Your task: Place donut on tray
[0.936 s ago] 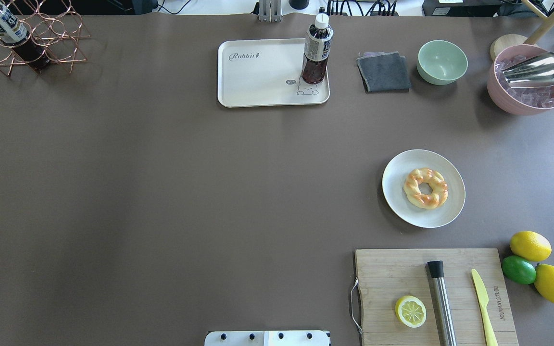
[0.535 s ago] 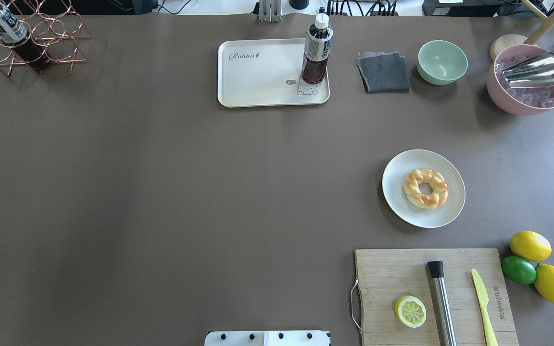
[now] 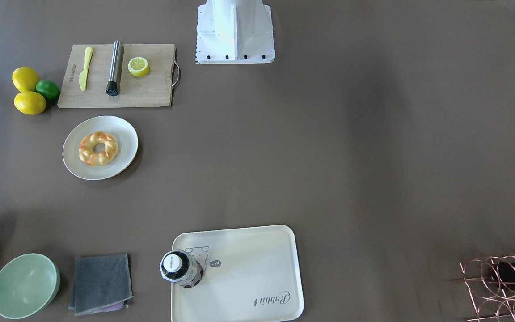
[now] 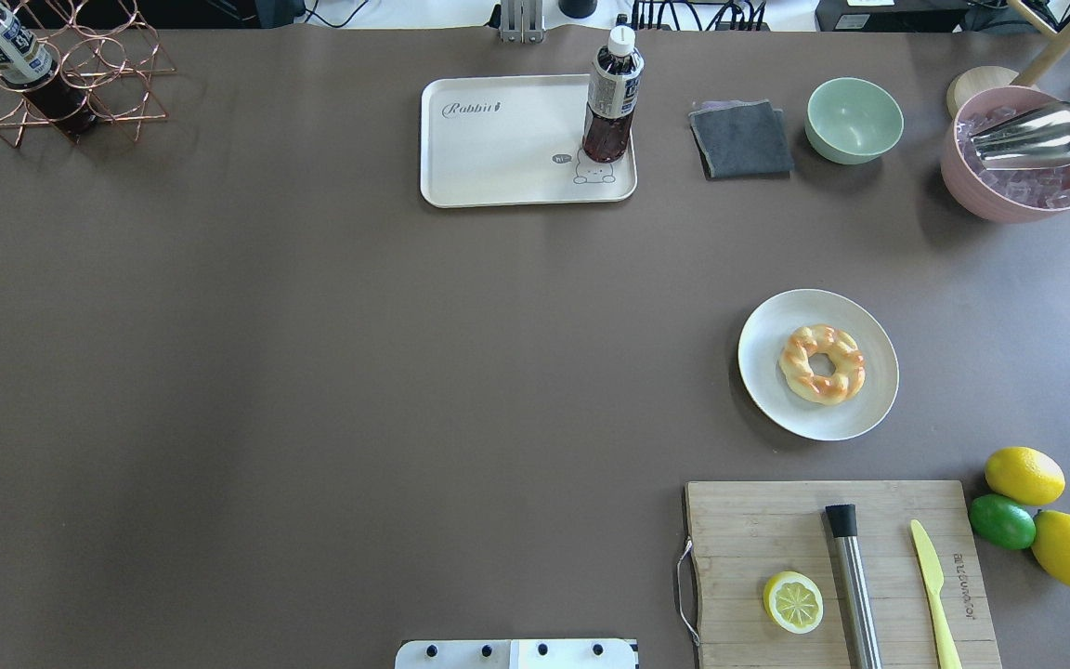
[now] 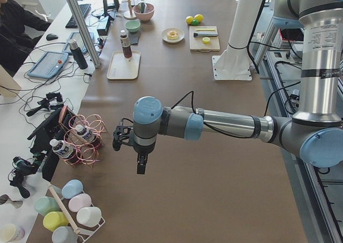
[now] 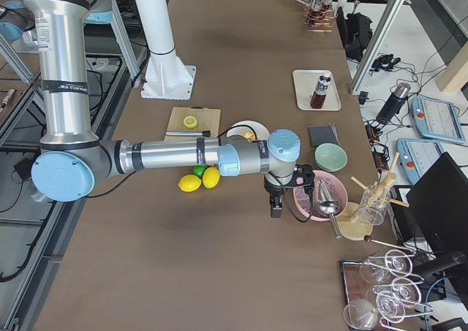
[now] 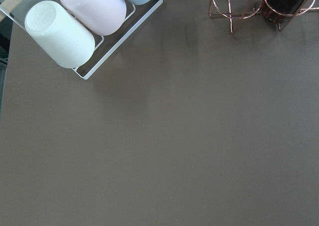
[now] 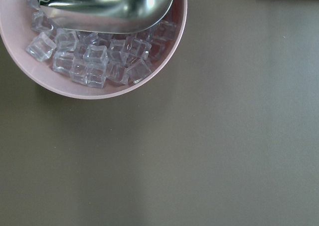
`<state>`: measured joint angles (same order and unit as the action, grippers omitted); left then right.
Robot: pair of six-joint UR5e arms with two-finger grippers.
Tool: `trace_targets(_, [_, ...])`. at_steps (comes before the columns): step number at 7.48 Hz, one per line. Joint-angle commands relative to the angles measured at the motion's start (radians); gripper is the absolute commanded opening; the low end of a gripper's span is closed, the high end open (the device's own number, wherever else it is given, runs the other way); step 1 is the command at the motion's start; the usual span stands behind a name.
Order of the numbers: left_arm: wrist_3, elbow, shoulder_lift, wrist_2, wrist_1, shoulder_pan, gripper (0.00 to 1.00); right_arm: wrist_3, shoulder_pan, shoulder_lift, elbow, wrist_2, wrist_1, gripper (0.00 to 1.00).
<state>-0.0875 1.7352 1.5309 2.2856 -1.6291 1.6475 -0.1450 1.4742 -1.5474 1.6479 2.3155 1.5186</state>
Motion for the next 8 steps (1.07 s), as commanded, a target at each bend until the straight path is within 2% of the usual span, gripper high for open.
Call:
trace_targets(1, [0.000, 0.000, 0.002, 0.000, 0.000, 0.000, 0.98, 0.004, 0.000, 0.001, 0.004, -0.001, -0.001, 1.00])
trace_targets(5, [0.000, 0.001, -0.001, 0.000, 0.000, 0.000, 0.98, -0.008, 0.000, 0.001, 0.012, -0.002, -0.001, 1.00])
trace_targets(8, [0.000, 0.004, 0.000, 0.000, 0.000, 0.000, 0.98, -0.033, -0.029, -0.005, 0.067, 0.005, -0.001, 1.00])
